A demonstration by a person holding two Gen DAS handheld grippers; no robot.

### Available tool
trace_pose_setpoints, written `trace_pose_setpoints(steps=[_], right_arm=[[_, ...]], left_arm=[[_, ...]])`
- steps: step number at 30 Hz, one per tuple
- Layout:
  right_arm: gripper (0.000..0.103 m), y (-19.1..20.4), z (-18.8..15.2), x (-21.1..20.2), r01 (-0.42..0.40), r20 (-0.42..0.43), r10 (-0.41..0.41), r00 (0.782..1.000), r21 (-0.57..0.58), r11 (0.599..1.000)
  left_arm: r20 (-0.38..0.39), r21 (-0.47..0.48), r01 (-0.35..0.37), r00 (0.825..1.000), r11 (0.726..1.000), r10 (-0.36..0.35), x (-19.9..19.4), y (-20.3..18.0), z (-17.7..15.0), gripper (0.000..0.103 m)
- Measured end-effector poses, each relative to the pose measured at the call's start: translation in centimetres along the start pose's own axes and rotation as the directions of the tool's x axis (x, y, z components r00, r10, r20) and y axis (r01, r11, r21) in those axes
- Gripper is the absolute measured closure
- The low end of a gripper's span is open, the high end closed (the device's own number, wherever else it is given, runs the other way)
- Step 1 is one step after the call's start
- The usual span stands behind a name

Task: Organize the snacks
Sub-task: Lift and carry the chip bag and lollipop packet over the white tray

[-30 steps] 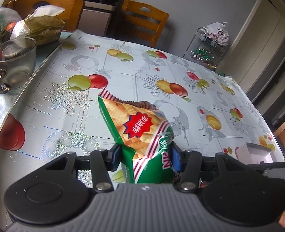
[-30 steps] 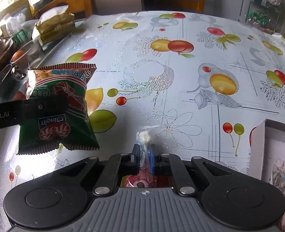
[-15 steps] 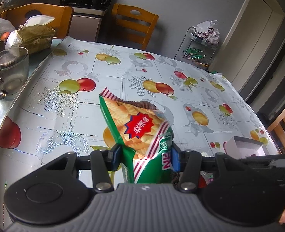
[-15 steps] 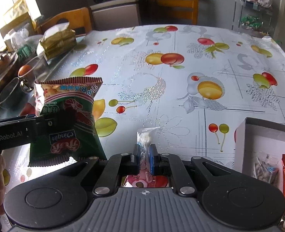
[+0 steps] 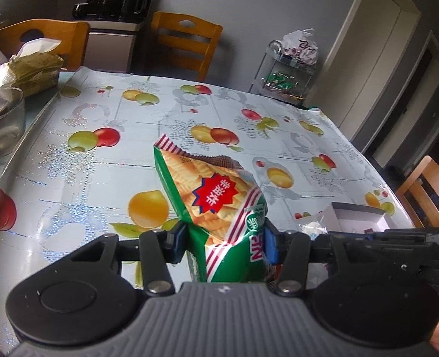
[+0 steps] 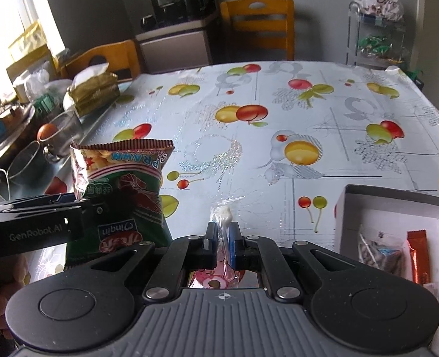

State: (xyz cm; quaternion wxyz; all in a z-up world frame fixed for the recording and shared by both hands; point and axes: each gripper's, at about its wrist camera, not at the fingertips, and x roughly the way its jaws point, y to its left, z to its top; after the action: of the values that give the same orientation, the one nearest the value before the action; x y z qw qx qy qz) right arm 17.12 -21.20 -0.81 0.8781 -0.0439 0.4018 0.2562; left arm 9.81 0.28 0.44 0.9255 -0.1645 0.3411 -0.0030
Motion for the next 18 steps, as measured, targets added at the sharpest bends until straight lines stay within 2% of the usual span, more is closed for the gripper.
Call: trace_pose_setpoints(steps=[18], right_arm=[[0.094, -3.2, -1.1, -4.3, 0.038, 0.080, -0.044, 0.996, 0.075, 0.996]], left_arm=[[-0.005, 0.079, 0.084, 0.996, 0.993, -0.084, -0.4, -4.9, 0.1, 0.055]])
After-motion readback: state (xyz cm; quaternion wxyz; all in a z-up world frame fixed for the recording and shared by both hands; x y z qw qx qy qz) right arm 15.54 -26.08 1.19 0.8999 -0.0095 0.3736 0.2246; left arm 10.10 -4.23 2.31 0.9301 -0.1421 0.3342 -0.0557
